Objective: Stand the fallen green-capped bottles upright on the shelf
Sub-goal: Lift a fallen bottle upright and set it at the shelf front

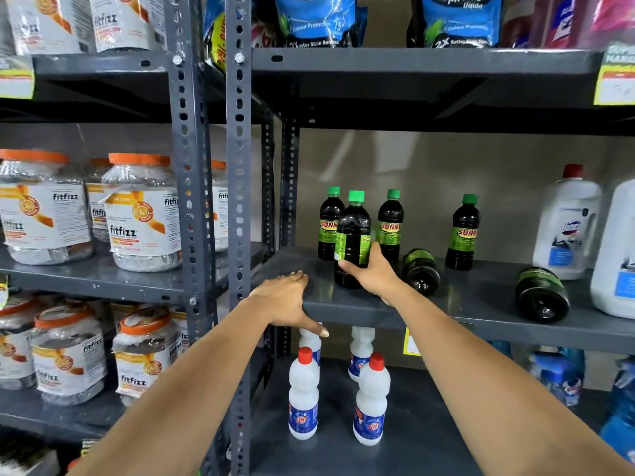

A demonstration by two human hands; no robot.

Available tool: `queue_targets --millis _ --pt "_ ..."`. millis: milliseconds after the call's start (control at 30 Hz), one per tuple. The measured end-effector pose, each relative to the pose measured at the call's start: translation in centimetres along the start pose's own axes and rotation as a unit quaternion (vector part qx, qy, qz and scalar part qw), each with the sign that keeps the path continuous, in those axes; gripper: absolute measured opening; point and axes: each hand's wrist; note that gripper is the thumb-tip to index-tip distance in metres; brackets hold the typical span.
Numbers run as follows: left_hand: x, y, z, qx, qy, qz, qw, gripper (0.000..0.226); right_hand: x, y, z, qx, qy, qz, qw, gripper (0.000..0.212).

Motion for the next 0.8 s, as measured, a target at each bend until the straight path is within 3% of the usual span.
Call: queue_targets --millis 200,400,500,633,800 --pt "0.2 0.5 -0.2 -0.01 -0.019 0.0 1.0 0.137 -0.4 -0.2 -1.0 0.031 0.051 -0.118 0.991 0.049" --pt "1.0 -0.3 -0.4 0.043 -0.004 0.044 0.998 0.135 0.1 0.3 -1.0 0.025 0.049 -0.078 0.995 0.071" --pt "1.2 0.2 -0.3 0.022 0.0 0.038 0.999 0.128 -0.2 0.6 -1.7 0.038 0.076 -0.127 0.988 0.071" --pt "1.1 0.4 -0.4 0.002 -0.004 0.026 1.0 0.13 0.4 1.2 -1.0 -0.009 0.064 -0.095 0.993 0.074" --pt "1.1 0.8 -0.4 -0.013 -0.004 0.034 0.999 0.13 0.6 1.4 -1.5 0.03 0.079 -0.165 0.983 0.079"
Point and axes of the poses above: each hand's wrist, its own z-axis away from the middle knuckle, its own y-axis out of the palm, x = y × z, and after that the axes turned 3 degrees about y, right-handed
